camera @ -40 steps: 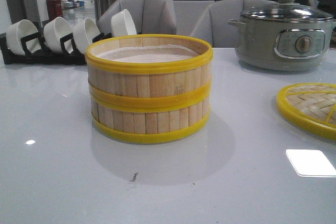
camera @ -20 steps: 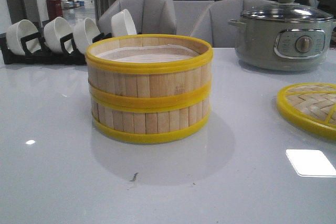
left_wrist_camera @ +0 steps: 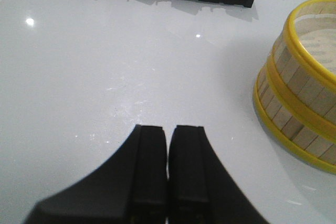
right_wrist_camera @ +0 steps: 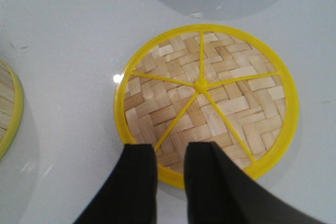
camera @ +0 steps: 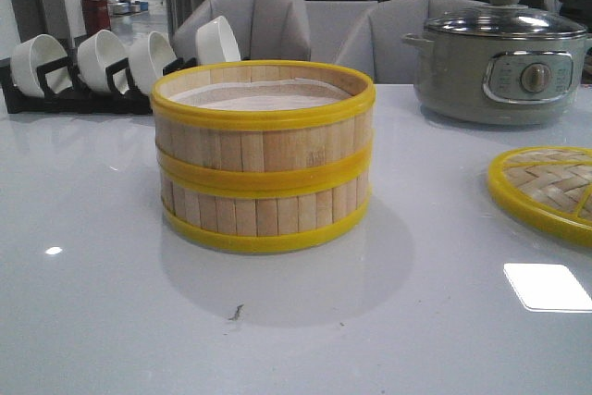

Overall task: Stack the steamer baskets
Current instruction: 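Move the right gripper down onto the center hub of the woven lid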

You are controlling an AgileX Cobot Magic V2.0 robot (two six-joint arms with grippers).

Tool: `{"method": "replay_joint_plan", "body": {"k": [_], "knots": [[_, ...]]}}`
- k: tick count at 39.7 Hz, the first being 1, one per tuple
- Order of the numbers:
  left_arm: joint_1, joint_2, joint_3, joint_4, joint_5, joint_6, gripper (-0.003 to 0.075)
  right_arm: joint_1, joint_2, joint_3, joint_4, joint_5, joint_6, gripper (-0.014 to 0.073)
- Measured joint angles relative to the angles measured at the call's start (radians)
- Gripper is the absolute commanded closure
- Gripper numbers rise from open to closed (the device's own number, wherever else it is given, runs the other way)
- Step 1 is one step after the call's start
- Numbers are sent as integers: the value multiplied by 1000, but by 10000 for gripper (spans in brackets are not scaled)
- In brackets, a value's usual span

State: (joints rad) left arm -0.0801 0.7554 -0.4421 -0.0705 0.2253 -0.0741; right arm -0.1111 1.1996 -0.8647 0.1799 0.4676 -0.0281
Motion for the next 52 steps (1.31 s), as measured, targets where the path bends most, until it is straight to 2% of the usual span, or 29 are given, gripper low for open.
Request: {"method": "replay_joint_plan", "body": {"k": [25,52], "knots": [[0,0,0,0,1,0,636,0,452,-317,-4,98,-2,288],[0,0,0,2,1,0,636,-33,520,-343,-46,85,-2,288]]}}
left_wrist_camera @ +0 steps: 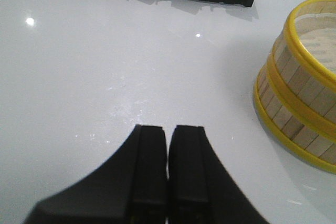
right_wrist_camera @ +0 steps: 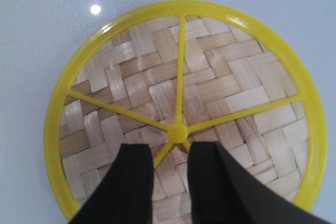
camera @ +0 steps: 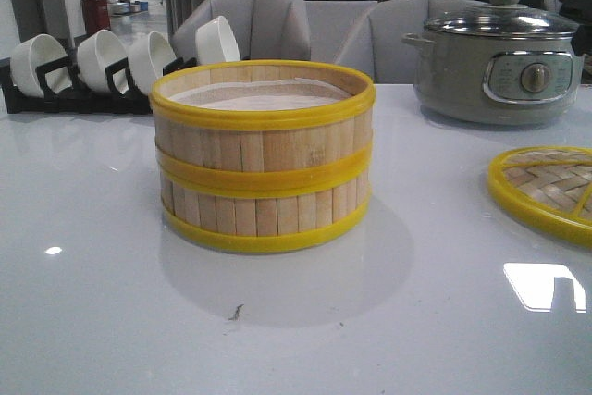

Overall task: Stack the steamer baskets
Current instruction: 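Move the right gripper down onto the center hub of the woven lid, then grip the lid hub with the right gripper and lift it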

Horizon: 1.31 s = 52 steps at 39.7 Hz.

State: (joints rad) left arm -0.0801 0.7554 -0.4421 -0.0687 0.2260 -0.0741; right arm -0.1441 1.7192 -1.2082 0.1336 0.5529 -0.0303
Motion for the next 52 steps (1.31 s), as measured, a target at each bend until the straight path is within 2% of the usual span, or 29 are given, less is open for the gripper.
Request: {"method": "replay_joint_plan", "body": {"k": [21,52], "knots": [[0,0,0,0,0,0,636,0,74,0,0,-52,0,288],[0,0,0,0,0,0,636,0,149,-30,0,-52,-2,288]]}}
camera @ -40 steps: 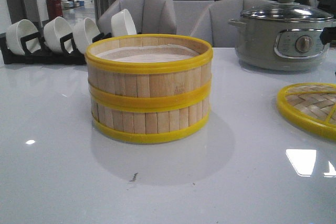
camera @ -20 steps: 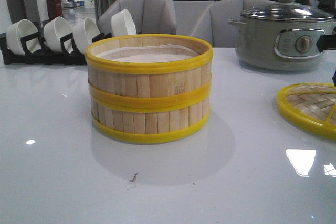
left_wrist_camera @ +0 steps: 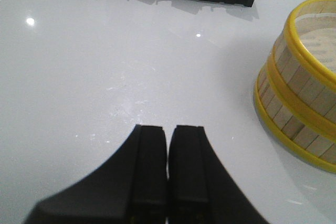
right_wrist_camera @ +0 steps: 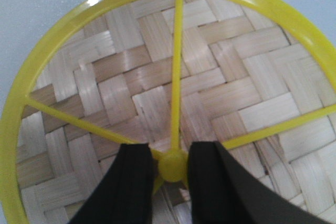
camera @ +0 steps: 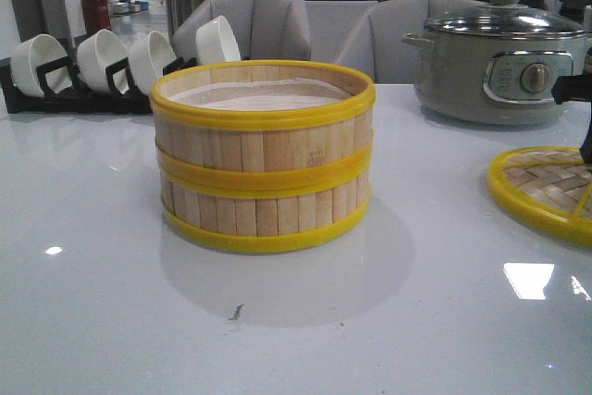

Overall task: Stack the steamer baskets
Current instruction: 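Grip the lid hub with the right gripper and lift it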

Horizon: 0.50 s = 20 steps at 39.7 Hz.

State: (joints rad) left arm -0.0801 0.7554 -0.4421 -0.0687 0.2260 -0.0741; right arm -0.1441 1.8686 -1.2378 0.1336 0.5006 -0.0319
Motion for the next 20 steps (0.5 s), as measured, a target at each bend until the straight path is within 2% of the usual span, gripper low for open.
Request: {"method": "replay_joint_plan", "body": {"k": [6,9,14,20], "knots": [[0,0,0,0,0,0,636,0,2,-1,0,0,0,326],[0,0,0,0,0,0,636,0,2,-1,0,0,0,389],[0,0,0,0,0,0,636,0,2,-1,0,-4,0,552],[0,0,0,0,0,0,636,0,2,-5,0,-6,0,538]]}}
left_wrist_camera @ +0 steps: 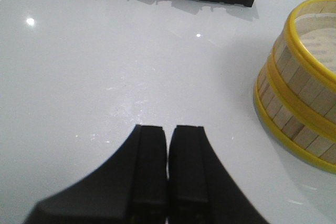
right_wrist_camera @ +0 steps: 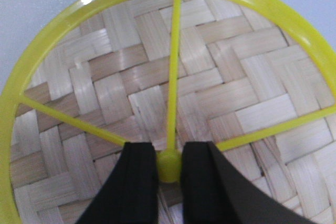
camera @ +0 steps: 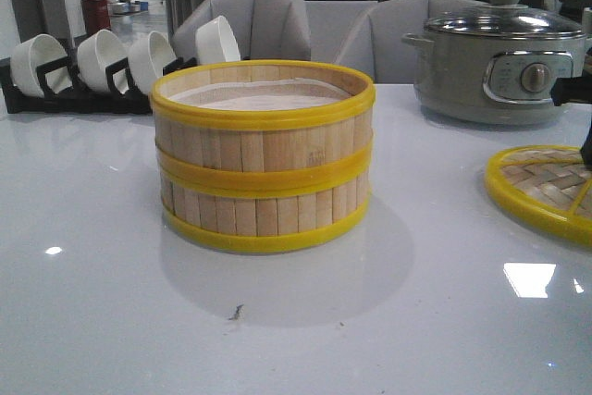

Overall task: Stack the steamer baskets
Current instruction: 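Grip the lid hub with the right gripper and lift it, then carry the lid over the basket stack and lower it on top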

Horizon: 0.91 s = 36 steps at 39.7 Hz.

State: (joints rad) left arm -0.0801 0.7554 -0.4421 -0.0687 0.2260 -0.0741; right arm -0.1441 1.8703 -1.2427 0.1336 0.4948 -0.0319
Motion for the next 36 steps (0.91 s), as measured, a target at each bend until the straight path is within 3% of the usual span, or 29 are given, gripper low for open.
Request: {"method": "replay_joint_plan", "body": {"k": [9,19,29,36], "knots": [[0,0,0,0,0,0,636,2,0,-111,-1,121,0,538],[0,0,0,0,0,0,636,54,0,-367,-1,348,0,538],[0,0,0,0,0,0,636,188,0,-617,19,484,0,538],[0,0,0,0,0,0,636,315,0,-701,32,528,0,538]]}}
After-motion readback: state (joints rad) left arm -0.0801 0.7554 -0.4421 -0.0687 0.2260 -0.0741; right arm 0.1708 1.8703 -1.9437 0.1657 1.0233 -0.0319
